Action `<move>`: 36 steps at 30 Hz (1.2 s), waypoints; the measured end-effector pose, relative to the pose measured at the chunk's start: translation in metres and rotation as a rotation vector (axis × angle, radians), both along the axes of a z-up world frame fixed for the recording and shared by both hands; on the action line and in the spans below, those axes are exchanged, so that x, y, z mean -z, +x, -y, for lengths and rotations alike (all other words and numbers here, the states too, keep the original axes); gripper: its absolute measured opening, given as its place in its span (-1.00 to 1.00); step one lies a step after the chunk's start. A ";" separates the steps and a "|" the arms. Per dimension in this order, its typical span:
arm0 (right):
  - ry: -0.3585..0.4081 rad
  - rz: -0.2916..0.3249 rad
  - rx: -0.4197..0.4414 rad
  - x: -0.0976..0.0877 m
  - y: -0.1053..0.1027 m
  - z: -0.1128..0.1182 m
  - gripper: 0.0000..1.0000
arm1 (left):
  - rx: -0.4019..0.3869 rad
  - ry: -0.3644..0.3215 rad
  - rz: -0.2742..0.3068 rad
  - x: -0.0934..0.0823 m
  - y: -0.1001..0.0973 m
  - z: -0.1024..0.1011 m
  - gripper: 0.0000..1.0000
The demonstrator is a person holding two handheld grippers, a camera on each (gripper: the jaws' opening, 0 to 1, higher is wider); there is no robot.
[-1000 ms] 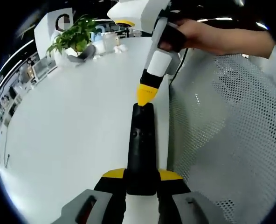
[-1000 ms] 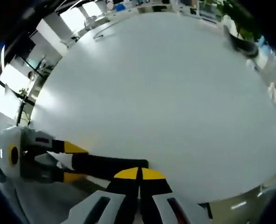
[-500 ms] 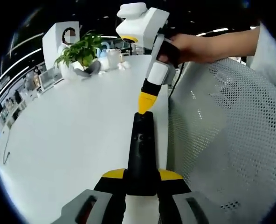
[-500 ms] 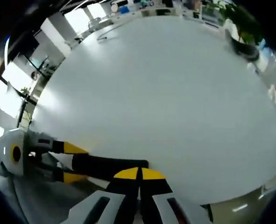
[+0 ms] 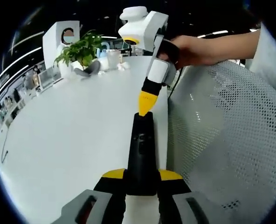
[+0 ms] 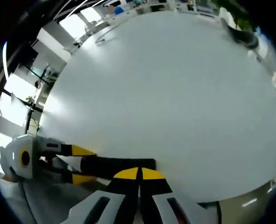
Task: Press the specified remote control buttons in sequence, fully releasing each button before pressing the next.
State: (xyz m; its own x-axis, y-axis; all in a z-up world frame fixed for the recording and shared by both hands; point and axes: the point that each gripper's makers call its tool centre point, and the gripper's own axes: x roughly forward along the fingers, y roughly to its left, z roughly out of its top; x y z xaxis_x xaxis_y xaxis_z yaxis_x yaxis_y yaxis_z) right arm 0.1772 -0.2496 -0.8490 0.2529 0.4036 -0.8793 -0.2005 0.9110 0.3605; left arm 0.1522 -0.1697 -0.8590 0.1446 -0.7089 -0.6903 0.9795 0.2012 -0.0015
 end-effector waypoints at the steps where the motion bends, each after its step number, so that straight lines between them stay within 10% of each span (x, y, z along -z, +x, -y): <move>1: 0.001 0.015 -0.009 -0.001 0.001 -0.001 -1.00 | 0.001 0.000 0.001 0.000 0.000 0.000 -0.52; 24: -0.098 0.069 -0.115 0.002 -0.002 -0.002 -1.00 | -0.009 -0.007 -0.001 -0.001 0.001 0.000 -0.50; 36: -0.021 0.033 -0.088 0.000 -0.003 -0.009 -1.00 | -0.006 -0.011 0.001 -0.001 0.000 0.000 -0.50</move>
